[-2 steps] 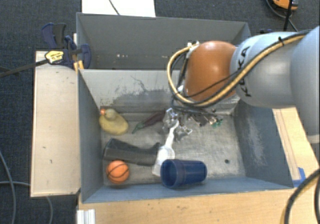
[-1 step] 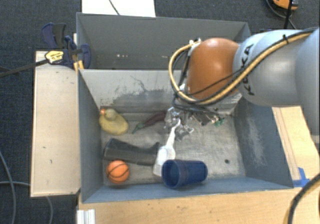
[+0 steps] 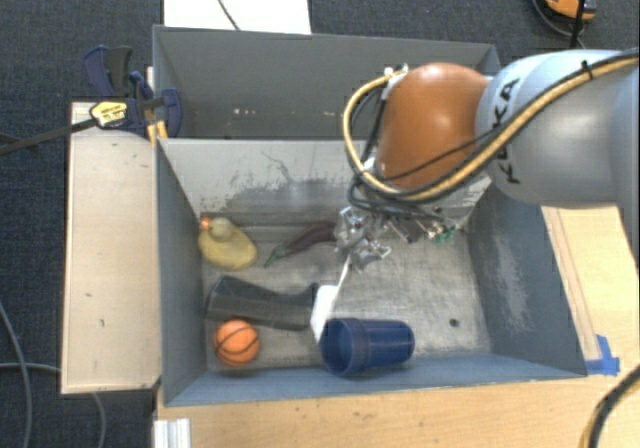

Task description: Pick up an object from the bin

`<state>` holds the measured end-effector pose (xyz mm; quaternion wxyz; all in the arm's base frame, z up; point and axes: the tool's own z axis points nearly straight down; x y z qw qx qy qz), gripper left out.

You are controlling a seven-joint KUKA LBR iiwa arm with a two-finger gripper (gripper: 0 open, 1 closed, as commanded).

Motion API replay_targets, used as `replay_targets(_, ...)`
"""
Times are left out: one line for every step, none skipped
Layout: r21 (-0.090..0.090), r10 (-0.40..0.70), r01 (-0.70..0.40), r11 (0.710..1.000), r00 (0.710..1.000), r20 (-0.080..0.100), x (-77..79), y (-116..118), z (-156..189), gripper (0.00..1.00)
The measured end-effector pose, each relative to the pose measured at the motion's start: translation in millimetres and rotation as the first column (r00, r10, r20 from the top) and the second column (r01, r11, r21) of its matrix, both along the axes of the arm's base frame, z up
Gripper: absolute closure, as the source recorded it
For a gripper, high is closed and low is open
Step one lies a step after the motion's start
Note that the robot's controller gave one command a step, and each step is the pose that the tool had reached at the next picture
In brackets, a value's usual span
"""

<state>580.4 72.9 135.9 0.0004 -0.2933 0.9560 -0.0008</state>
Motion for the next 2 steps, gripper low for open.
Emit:
replay_targets(0.001,-0.001,0.001,1.0,1.0,-0.003,-0.8,0.4,12.5,1.0)
replay_targets(0.001,-0.002,0.002,1.0,1.0,-0.001,-0.5,0.5,31.5,1.0)
